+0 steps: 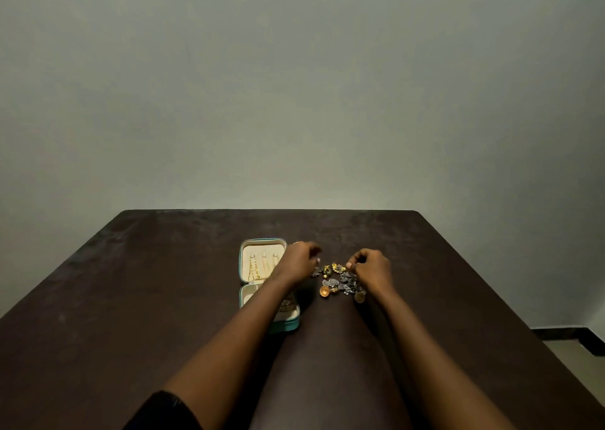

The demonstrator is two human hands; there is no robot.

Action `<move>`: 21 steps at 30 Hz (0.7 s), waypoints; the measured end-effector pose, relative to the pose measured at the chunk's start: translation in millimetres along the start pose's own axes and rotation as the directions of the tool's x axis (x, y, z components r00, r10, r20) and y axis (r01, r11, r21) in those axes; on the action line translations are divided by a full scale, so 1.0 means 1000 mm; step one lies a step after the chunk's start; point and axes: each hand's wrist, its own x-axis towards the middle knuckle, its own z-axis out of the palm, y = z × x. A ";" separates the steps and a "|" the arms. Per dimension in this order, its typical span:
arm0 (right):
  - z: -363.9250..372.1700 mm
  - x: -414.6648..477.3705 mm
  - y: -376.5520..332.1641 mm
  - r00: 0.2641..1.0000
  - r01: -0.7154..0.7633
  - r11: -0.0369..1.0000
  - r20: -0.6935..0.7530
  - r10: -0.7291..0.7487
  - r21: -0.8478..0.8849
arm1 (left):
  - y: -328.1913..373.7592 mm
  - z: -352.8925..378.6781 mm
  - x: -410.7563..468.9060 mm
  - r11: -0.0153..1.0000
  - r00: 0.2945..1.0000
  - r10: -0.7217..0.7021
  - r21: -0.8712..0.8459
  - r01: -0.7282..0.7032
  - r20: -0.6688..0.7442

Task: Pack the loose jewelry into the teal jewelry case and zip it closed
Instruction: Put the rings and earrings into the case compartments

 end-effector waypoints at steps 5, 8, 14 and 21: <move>0.003 0.009 0.005 1.000 0.013 0.999 -0.001 -0.013 -0.037 | 0.003 0.012 0.015 0.993 0.994 -0.051 0.107 0.041 0.094; 0.005 0.015 0.007 1.000 0.030 0.997 0.002 -0.030 -0.077 | 0.003 0.018 0.020 0.986 0.994 -0.095 0.140 0.087 0.055; 0.010 0.024 0.017 0.999 0.007 0.993 0.039 -0.002 -0.120 | 0.009 0.028 0.030 0.962 0.985 -0.153 0.240 0.129 0.084; 0.012 0.038 0.024 0.998 0.010 0.994 0.070 -0.002 -0.110 | 0.008 0.034 0.038 0.966 0.975 -0.166 0.226 0.130 0.147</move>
